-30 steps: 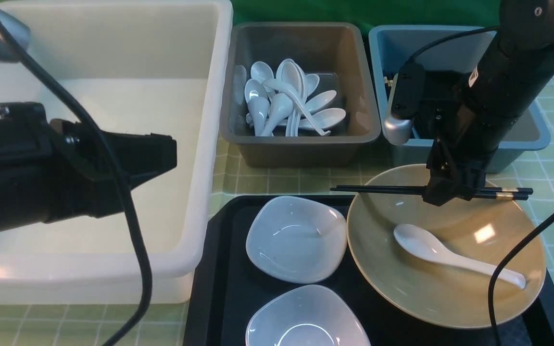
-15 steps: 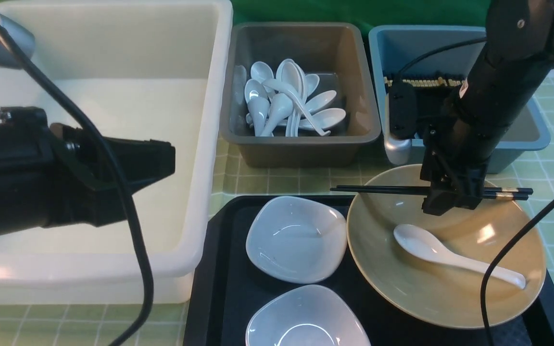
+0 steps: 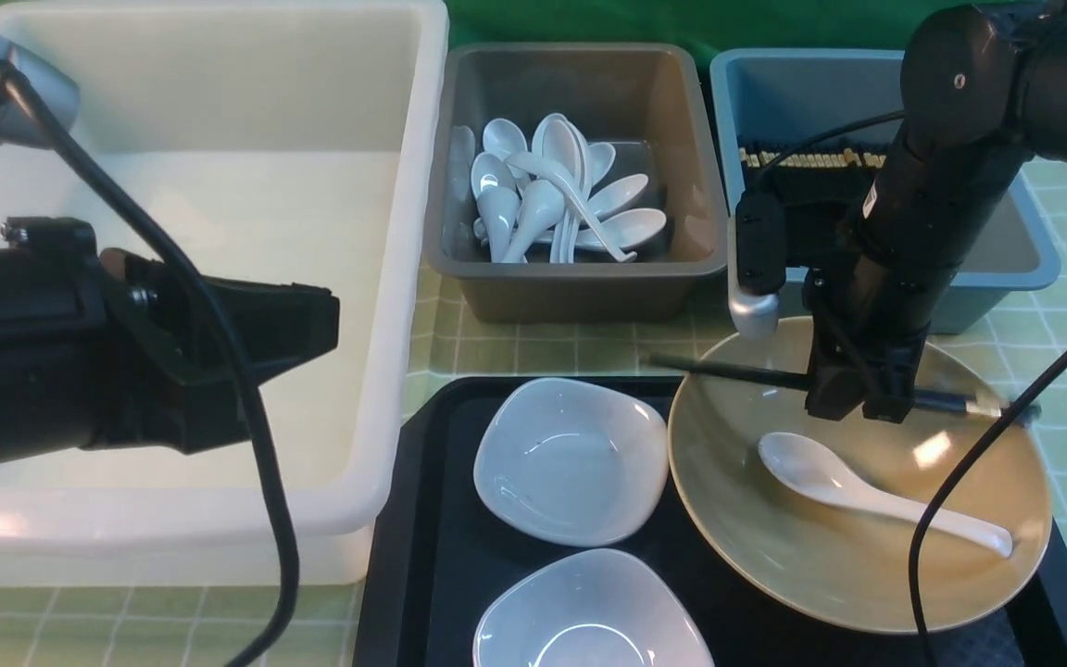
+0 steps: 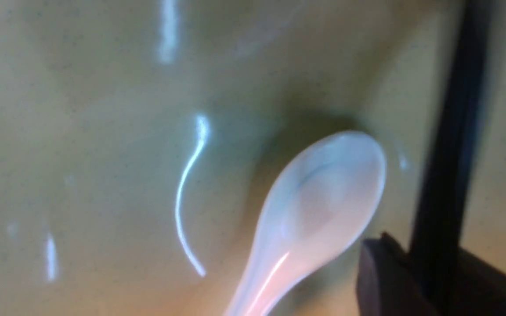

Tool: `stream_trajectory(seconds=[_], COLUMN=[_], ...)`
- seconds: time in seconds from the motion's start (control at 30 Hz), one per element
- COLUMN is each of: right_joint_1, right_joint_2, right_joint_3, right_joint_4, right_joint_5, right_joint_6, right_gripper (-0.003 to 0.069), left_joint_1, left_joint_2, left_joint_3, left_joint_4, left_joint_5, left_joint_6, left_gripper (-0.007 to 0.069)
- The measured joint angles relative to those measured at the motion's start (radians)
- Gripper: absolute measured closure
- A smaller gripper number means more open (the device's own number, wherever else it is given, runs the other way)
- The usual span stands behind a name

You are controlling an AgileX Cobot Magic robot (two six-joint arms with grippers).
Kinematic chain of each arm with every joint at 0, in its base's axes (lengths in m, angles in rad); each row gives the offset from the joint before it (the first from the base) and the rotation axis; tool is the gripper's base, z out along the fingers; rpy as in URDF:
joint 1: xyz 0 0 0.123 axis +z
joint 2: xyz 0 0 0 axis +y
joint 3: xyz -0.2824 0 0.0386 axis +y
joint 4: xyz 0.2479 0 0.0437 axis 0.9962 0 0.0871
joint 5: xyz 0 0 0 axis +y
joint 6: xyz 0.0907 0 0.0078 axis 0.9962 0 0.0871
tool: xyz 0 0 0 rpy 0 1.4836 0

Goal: On green table put chopsticks spoon bowls plates into blue grey white boxes.

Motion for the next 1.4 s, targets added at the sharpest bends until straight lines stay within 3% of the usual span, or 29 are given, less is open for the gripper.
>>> stream_trajectory(seconds=[0.3,0.53,0.67,0.73,0.8,0.83,0.93,1.1,1.17,1.27,1.3,1.37,1.4], right_joint_1=[0.0,-0.005,-0.069,-0.132,-0.189,-0.189,-0.249,-0.257,-0.257,-0.257,-0.257,-0.257,-0.257], right_joint_2=[-0.016,-0.087,-0.085,-0.067,-0.036,-0.036,0.045,0.157,0.178,0.204,0.205,0.205,0.205], right_joint_3=[-0.025,-0.166,-0.285,-0.347,-0.375,-0.375,-0.378,-0.378,-0.378,-0.378,-0.378,-0.378,-0.378], right_joint_4=[0.0,0.002,0.016,0.029,0.063,0.068,0.108,0.122,0.125,0.126,0.126,0.126,0.126], right_joint_5=[0.07,0.095,0.092,0.049,-0.048,-0.06,-0.281,-0.468,-0.495,-0.527,-0.527,-0.519,-0.519], right_joint_6=[0.0,0.044,0.187,0.338,0.474,0.474,0.694,0.822,0.831,0.848,0.849,0.85,0.85], right_gripper=[0.054,0.054,0.054,0.054,0.054,0.054,0.054,0.0521,0.0498,0.0342,0.0342,0.0188,0.0188], left_joint_1=[0.0,0.0,0.0,0.0,0.0,0.0,0.0,0.0,0.0,0.0,0.0,0.0,0.0], left_joint_2=[0.0,0.0,0.0,0.0,0.0,0.0,0.0,0.0,0.0,0.0,0.0,0.0,0.0], left_joint_3=[0.0,0.0,0.0,0.0,0.0,0.0,0.0,0.0,0.0,0.0,0.0,0.0,0.0], left_joint_4=[0.0,0.0,0.0,0.0,0.0,0.0,0.0,0.0,0.0,0.0,0.0,0.0,0.0], left_joint_5=[0.007,0.011,0.013,0.023,0.032,0.031,0.035,0.035,0.035,0.039,0.04,0.049,0.05], left_joint_6=[0.0,0.0,0.0,0.0,0.0,0.0,0.0,-0.024,-0.031,-0.045,-0.045,-0.048,-0.048], left_gripper=[0.0625,0.0625,0.0625,0.0625,0.0625,0.0625,0.0625,0.0625,0.0625,0.0625,0.0625,0.0625,0.0625])
